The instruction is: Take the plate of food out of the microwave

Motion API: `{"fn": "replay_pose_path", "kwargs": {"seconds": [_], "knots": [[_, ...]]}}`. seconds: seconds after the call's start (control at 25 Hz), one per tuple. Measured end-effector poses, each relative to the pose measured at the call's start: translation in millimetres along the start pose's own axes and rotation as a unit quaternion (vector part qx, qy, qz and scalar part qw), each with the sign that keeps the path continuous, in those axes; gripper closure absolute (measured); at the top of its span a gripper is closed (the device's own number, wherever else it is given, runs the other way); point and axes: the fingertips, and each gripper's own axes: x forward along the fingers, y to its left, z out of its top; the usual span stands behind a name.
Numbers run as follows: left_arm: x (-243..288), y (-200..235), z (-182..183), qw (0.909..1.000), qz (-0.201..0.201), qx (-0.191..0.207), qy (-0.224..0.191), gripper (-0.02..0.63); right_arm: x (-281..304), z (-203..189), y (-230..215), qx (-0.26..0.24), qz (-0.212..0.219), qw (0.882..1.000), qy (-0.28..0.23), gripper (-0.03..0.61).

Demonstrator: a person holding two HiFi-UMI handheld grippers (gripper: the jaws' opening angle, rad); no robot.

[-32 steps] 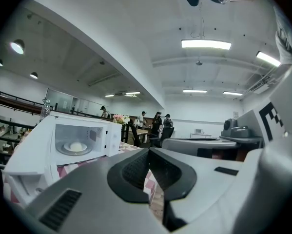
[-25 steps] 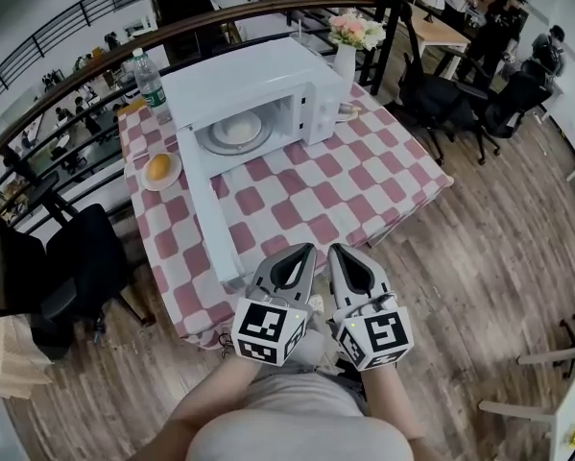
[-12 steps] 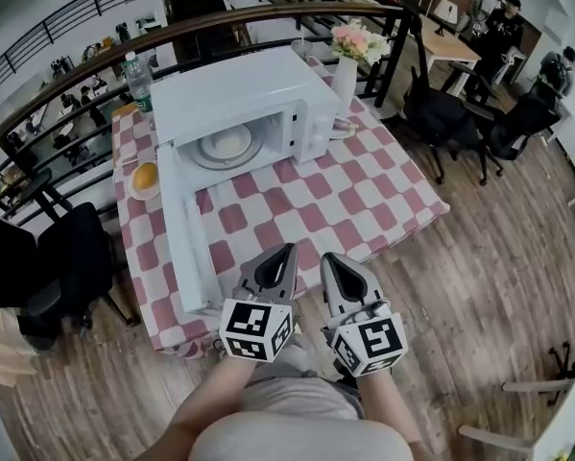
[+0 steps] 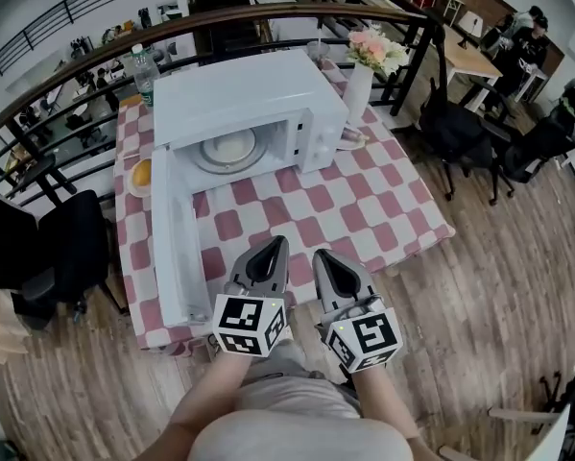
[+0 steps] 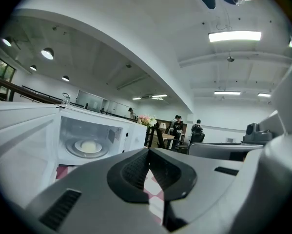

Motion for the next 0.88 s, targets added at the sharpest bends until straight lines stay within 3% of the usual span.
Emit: {"fn": "replay_pose_path", "kwargs": {"seconds": [0.44,0.88], "knots": [[40.2,38.3,-0.3,0.9976,0.063,-0.026,-0.005,0.612,44.2,-3.9,-29.5,0.002,0.048,0.999,0.015,0.554],[61.5,63.9,3.0,0.9949,0.094,-0.037,-0.007,0.612,89.1,-7.8,-37.5,0.011,0.089,0.995,0.032,0.554]]}}
